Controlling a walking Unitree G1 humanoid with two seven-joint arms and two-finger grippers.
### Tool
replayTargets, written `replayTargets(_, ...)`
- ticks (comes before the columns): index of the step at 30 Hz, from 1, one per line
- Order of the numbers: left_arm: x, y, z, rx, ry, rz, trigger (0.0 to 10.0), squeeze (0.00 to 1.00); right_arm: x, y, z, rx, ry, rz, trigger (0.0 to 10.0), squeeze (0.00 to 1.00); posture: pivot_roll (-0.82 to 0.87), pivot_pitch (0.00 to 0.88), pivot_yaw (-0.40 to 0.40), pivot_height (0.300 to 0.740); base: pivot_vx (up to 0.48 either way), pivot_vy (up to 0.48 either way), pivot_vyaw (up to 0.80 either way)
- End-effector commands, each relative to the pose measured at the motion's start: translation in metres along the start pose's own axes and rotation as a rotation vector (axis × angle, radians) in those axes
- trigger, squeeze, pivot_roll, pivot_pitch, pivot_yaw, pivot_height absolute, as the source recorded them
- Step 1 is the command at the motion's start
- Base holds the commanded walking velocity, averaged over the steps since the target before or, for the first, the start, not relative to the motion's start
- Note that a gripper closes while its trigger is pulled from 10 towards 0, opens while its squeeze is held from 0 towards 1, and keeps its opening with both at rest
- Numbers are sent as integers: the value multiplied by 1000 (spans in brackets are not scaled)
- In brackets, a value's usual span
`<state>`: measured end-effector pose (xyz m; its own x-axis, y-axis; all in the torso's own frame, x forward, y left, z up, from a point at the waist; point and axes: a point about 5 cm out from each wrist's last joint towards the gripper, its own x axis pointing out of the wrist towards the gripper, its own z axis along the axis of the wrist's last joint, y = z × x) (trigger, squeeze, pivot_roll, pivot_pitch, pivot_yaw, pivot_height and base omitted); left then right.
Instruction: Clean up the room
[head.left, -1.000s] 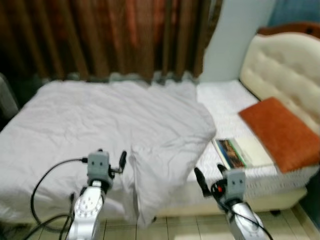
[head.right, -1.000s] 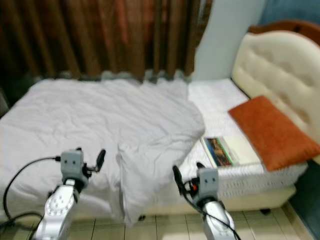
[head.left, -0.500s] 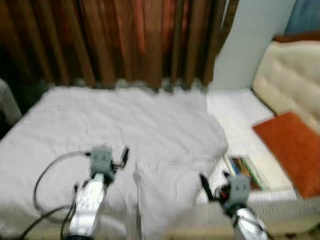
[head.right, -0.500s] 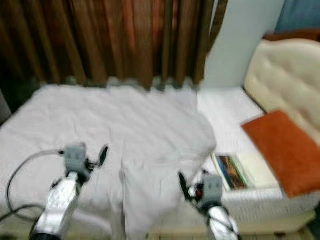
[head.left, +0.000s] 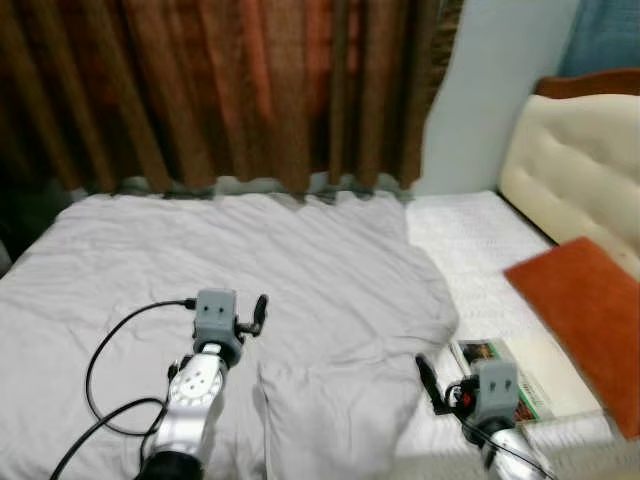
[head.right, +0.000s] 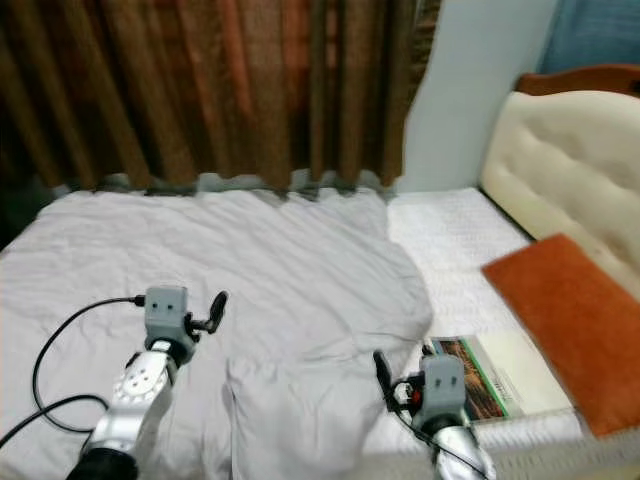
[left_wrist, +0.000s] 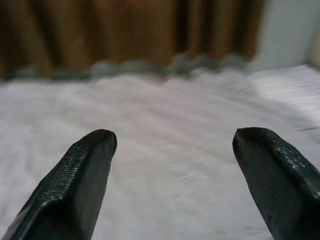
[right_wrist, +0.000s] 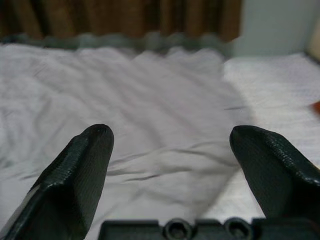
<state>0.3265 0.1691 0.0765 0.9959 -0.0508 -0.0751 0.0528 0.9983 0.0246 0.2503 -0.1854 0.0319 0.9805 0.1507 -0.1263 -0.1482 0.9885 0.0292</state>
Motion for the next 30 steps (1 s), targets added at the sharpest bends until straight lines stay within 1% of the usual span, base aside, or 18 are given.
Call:
replayTargets(1, 0, 2, -17, -37, 104, 17, 10000, 0, -4, 2, 5, -5, -5, 23, 10000, 0, -148, 50, -46, 740, 0, 0, 0)
replayTargets(4, 2, -8, -34, -9, 211, -16, 10000, 0, -24, -1, 5, -10, 27, 30, 10000, 0, -199, 151, -91, 740, 0, 0, 0)
replayTargets(7, 9, -9, -28, -37, 199, 7, 10000, 0, -49, -3, 10, -32, 55, 56, 10000, 0, -271, 231, -131, 740, 0, 0, 0)
replayTargets(8, 14, -6, -20, -28, 171, 34, 10000, 0, -61, -3, 11, -42, 71, 65, 10000, 0, -308, 271, -152, 740, 0, 0, 0)
replayTargets(9, 23, 1, -2, -24, 104, 87, 10000, 0, -79, -5, 12, -56, 103, 73, 10000, 0, -344, 303, -174, 740, 0, 0, 0)
replayTargets(10, 23, 1, -2, -24, 104, 87, 10000, 0, -79, -5, 12, -56, 103, 73, 10000, 0, -344, 303, -174, 740, 0, 0, 0)
replayTargets(11, 31, 9, 17, -23, 25, 144, 10000, 0, -95, -6, 13, -63, 132, 72, 10000, 0, -380, 336, -196, 740, 0, 0, 0)
replayTargets(12, 31, 9, 17, -23, 25, 144, 10000, 0, -95, -6, 13, -63, 132, 72, 10000, 0, -380, 336, -196, 740, 0, 0, 0)
replayTargets(13, 34, 14, 27, -23, -17, 174, 10000, 0, -104, -5, 14, -64, 150, 72, 10000, 0, -394, 346, -203, 740, 0, 0, 0)
replayTargets(14, 41, 24, 48, -12, -92, 218, 10000, 0, -121, -2, 17, -68, 188, 74, 10000, 0, -413, 365, -217, 740, 0, 0, 0)
replayTargets(16, 43, 31, 62, -4, -150, 253, 10000, 0, -133, 1, 20, -60, 215, 74, 10000, 0, -427, 393, -226, 740, 0, 0, 0)
replayTargets(17, 44, 32, 67, 9, -169, 249, 10000, 0, -139, 4, 21, -55, 225, 77, 10000, 0, -426, 406, -225, 740, 0, 0, 0)
replayTargets(18, 46, 32, 68, -12, -163, 232, 10000, 0, -146, 9, 22, -36, 237, 80, 10000, 0, -414, 428, -218, 740, 0, 0, 0)
replayTargets(22, 46, 28, 58, -62, -105, 206, 10000, 0, -147, 17, 23, 5, 238, 89, 10000, 0, -399, 451, -211, 740, 0, 0, 0)
replayTargets(23, 44, 28, 49, -79, -56, 212, 10000, 0, -148, 24, 22, 31, 239, 107, 10000, 0, -387, 474, -203, 740, 0, 0, 0)
replayTargets(26, 41, 38, 41, -77, -15, 267, 10000, 0, -152, 35, 24, 56, 247, 131, 10000, 0, -377, 510, -193, 740, 0, 0, 0)
replayTargets(29, 38, 58, 46, -47, -22, 341, 10000, 0, -162, 43, 30, 76, 264, 127, 10000, 0, -400, 548, -189, 740, 0, 0, 0)
replayTargets(30, 38, 58, 46, -47, -22, 341, 10000, 0, -162, 43, 30, 76, 264, 127, 10000, 0, -400, 548, -189, 740, 0, 0, 0)
